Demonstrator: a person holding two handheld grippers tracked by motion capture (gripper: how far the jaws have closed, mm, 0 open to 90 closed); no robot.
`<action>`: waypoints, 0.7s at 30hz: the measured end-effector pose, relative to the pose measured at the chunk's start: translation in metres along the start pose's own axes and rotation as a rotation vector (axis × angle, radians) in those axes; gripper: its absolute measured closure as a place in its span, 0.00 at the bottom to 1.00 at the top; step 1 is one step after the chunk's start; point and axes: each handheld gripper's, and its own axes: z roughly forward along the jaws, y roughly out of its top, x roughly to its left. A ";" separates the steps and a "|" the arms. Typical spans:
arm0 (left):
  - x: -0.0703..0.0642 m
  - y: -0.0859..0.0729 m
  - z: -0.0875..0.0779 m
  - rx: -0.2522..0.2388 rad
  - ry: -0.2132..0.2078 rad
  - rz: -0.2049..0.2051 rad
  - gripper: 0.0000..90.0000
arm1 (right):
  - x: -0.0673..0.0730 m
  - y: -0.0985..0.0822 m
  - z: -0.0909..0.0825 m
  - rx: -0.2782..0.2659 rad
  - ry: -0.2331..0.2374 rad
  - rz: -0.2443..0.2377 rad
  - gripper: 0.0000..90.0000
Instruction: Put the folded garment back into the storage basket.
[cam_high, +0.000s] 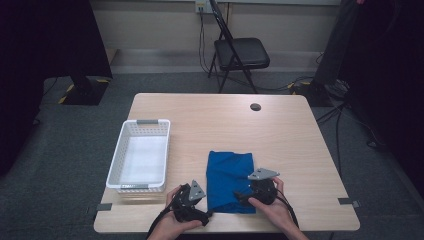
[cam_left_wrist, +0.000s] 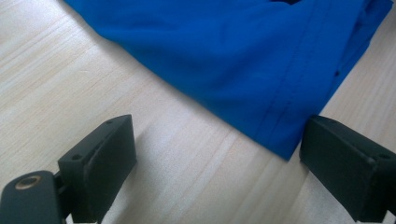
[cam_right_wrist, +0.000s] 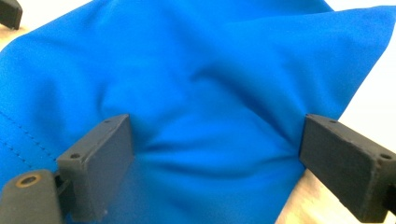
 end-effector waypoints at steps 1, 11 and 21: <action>0.000 0.000 0.000 0.000 0.000 0.000 0.11 | 0.000 0.001 0.001 -0.001 -0.001 0.002 0.10; 0.000 0.000 0.000 0.003 -0.001 0.004 0.11 | 0.000 0.009 0.010 -0.003 -0.003 0.004 0.10; 0.000 0.000 0.000 0.000 -0.002 0.002 0.11 | -0.002 0.017 0.018 -0.002 -0.001 0.000 0.10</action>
